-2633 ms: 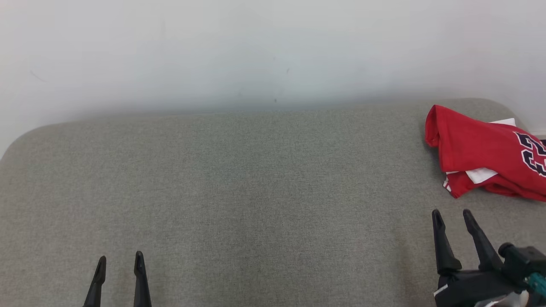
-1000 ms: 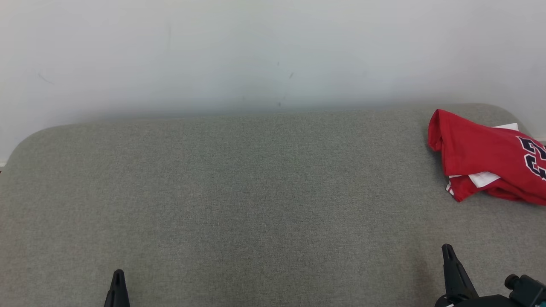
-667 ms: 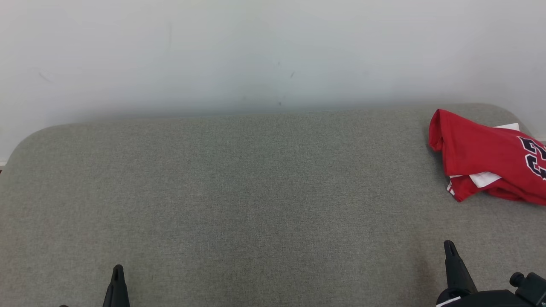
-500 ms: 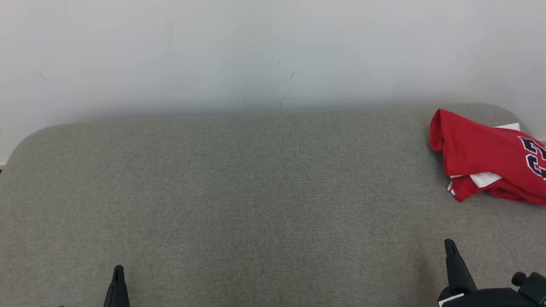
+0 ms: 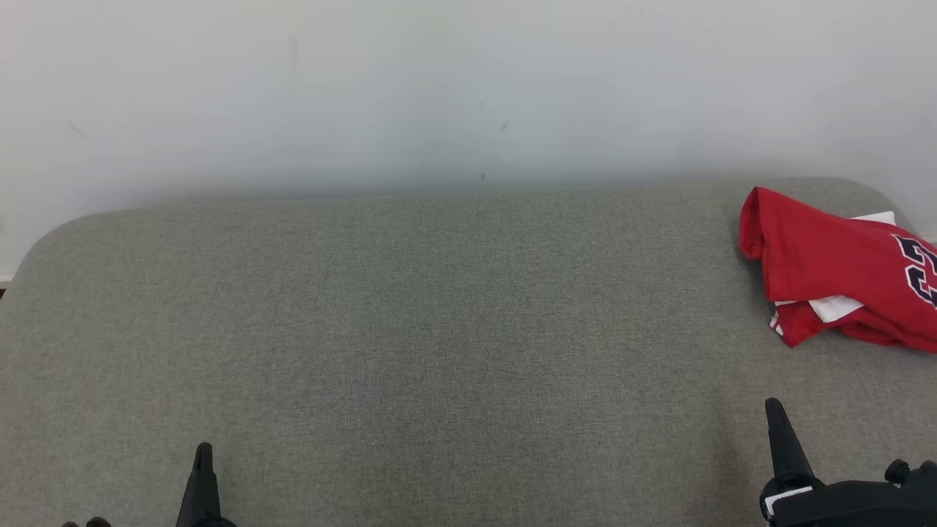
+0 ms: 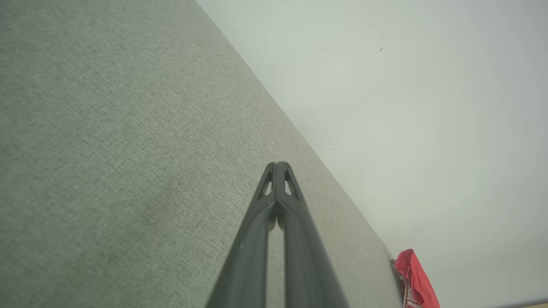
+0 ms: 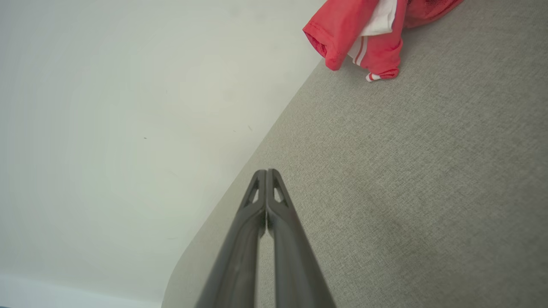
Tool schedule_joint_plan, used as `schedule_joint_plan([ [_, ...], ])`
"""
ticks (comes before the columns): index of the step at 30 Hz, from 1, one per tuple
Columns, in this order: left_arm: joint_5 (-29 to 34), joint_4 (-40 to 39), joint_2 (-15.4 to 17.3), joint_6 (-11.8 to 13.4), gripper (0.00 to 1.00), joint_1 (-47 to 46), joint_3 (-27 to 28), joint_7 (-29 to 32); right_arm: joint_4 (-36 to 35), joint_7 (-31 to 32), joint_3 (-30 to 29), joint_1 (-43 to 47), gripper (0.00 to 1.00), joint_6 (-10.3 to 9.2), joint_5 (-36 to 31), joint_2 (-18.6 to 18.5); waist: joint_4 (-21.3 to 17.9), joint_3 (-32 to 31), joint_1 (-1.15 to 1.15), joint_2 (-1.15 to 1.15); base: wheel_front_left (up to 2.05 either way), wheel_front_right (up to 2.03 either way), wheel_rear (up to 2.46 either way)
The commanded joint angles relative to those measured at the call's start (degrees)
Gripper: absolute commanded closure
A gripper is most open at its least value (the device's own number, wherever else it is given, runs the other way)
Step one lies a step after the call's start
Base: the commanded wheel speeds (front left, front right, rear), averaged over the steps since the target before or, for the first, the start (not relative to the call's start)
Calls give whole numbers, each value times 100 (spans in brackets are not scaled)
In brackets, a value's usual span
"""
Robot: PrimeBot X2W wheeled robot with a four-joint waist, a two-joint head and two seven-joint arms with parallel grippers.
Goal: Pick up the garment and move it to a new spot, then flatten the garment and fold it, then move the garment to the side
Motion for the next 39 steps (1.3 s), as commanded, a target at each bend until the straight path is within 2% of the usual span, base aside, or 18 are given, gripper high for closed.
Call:
schedule_joint_plan([
  [1,-166,-34,34,-35,100,-119,23,49,-34,38,-36,-98,100,-5,181,6,2,1,-1,0,0,0,0],
  [22,-1430,65,40,-94,100,-311,70,374,27,298,-153,-269,100,-7,1312,65,29,18,-1,0,0,0,0],
  [39,-2226,131,43,-134,100,-428,103,589,69,469,-229,-369,100,-9,2048,102,50,31,-1,0,0,0,0],
])
